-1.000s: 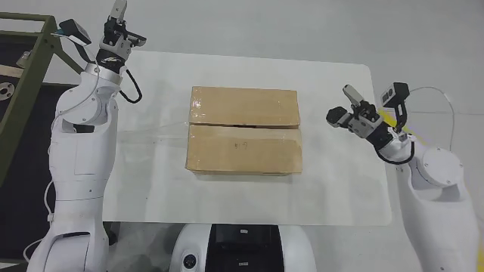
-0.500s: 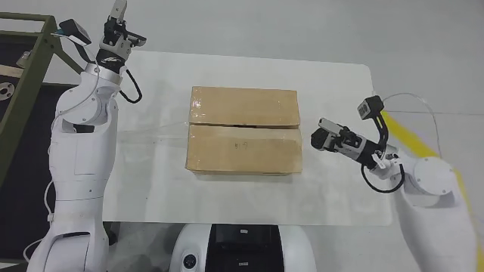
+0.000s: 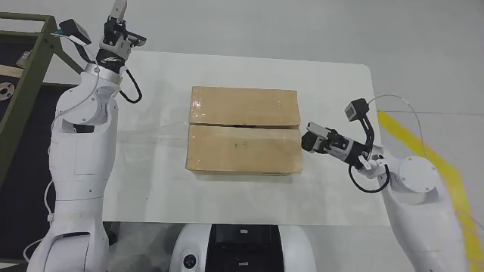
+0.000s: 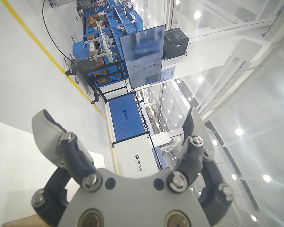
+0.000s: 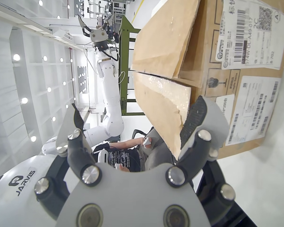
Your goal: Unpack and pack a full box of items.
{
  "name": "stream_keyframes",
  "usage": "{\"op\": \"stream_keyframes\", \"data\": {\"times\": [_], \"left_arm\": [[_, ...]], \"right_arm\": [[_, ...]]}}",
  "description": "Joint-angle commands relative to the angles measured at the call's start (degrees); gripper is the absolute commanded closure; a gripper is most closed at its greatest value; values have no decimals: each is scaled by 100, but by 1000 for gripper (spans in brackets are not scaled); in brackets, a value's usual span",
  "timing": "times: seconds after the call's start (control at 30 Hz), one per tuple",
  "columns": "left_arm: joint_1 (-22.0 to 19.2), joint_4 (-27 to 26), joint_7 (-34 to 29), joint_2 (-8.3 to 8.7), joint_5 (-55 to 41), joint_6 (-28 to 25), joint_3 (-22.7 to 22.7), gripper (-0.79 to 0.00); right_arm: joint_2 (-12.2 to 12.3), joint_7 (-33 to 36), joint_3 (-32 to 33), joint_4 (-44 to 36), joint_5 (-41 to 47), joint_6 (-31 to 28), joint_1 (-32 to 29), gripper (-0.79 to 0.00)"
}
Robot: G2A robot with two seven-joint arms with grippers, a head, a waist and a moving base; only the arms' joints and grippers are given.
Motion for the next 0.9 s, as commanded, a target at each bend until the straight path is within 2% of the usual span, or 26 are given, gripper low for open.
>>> {"op": "stream_keyframes", "data": {"times": [0.0,0.43,0.87], "left_arm": [[0,0,0,0,0,0,0,-785],[0,0,0,0,0,0,0,-785],[0,0,0,0,0,0,0,-785]], "right_arm": [[3,-41,-35,31,-21,-21,16,-785],[34,-289,-34,34,100,-131,47,-785],[65,-218,-184,135,160,-93,88,-785]]}}
